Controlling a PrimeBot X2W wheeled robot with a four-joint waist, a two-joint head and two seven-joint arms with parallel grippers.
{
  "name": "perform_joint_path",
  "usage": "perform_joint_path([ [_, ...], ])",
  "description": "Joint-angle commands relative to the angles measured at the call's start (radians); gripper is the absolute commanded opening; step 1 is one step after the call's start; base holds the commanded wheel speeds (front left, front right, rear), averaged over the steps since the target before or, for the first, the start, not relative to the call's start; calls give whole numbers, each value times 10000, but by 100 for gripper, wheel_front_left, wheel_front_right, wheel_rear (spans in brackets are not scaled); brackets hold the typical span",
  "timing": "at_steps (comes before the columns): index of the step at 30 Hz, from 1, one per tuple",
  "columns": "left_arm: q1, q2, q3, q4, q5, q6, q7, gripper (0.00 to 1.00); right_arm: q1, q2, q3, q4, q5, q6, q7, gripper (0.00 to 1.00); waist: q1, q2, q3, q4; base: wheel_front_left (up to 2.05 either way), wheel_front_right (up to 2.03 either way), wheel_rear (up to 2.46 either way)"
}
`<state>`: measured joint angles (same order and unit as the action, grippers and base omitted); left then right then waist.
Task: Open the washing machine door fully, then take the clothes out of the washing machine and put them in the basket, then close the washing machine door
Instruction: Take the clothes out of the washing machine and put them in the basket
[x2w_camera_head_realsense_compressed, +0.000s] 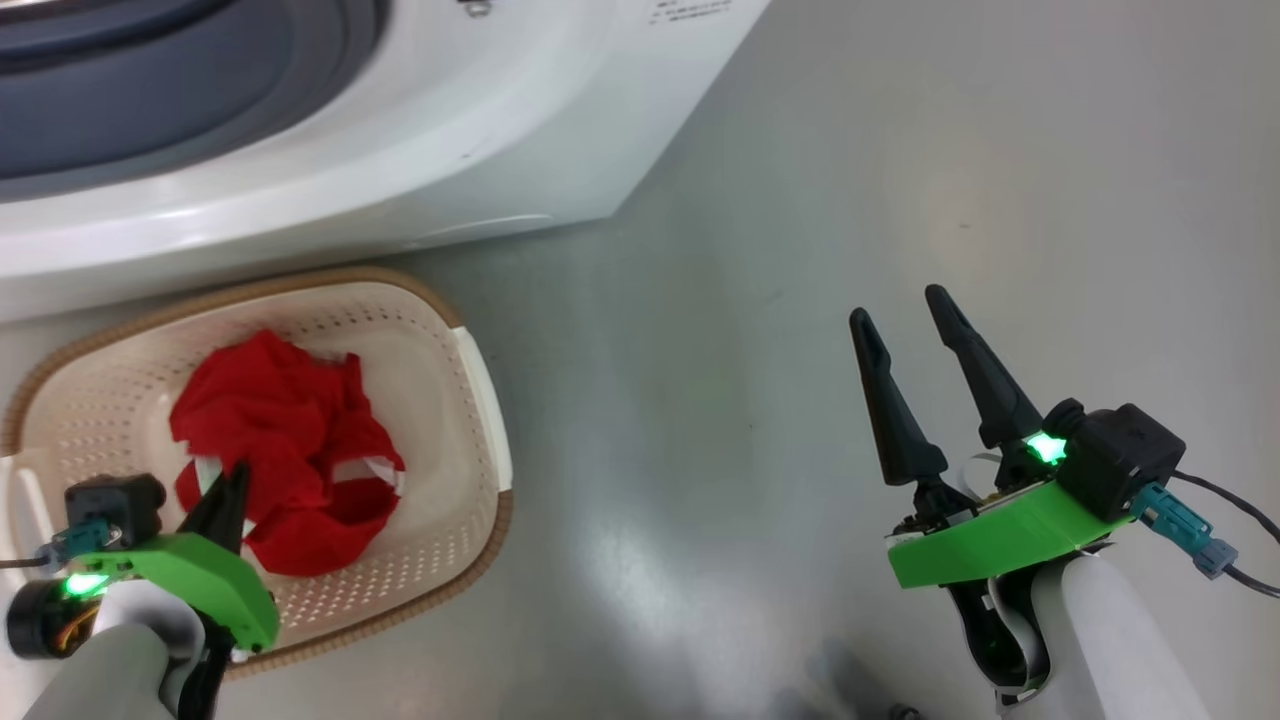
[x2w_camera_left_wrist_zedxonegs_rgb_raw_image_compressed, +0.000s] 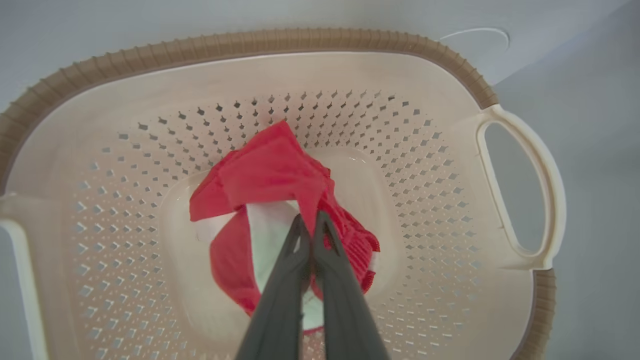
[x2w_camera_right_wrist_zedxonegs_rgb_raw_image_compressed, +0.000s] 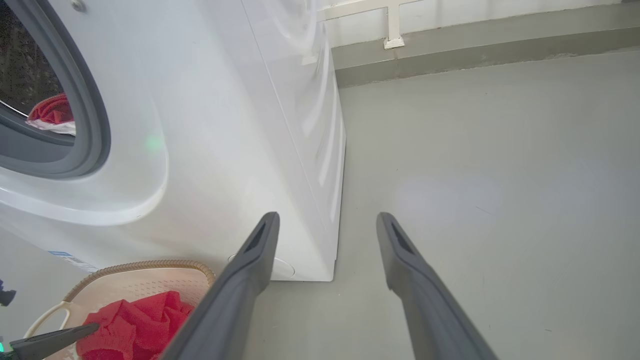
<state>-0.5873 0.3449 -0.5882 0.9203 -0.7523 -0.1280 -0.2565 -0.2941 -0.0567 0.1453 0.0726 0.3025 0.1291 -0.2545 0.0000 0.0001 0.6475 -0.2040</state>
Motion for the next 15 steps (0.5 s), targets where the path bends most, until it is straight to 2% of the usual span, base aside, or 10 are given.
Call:
perform_joint_path([
  [1, -140, 361, -57, 252, -297, -27, -53, 0, -28, 63, 220, -276, 47, 16, -72, 100, 0, -1, 293, -253, 0, 0, 0],
  [6, -497, 510, -695, 706, -1144, -27, -53, 1, -73, 64, 209, -319, 70, 16, -72, 100, 0, -1, 426, -330, 0, 0, 0],
  [7, -562, 550, -799, 724, -1261, -27, -53, 5, -81, 64, 199, -325, 70, 16, -72, 100, 0, -1, 441, -330, 0, 0, 0],
  [10, -713, 627, -1070, 736, -1570, -27, -53, 46, -91, 64, 154, -322, 55, 16, -72, 100, 0, -1, 440, -302, 0, 0, 0],
  [11, -752, 643, -1147, 732, -1659, -27, -53, 75, -93, 64, 140, -312, 48, 16, -72, 100, 0, -1, 425, -286, 0, 0, 0],
  [12, -784, 655, -1211, 724, -1743, -27, -53, 93, -98, 64, 129, -298, 43, 16, -72, 100, 0, -1, 406, -269, 0, 0, 0],
  [13, -811, 668, -1264, 713, -1817, -27, -53, 100, -105, 64, 122, -283, 40, 16, -72, 100, 0, -1, 384, -251, 0, 0, 0],
  [15, -850, 685, -1344, 685, -1942, -27, -53, 100, -120, 64, 116, -252, 35, 16, -72, 100, 0, -1, 327, -214, 0, 0, 0],
])
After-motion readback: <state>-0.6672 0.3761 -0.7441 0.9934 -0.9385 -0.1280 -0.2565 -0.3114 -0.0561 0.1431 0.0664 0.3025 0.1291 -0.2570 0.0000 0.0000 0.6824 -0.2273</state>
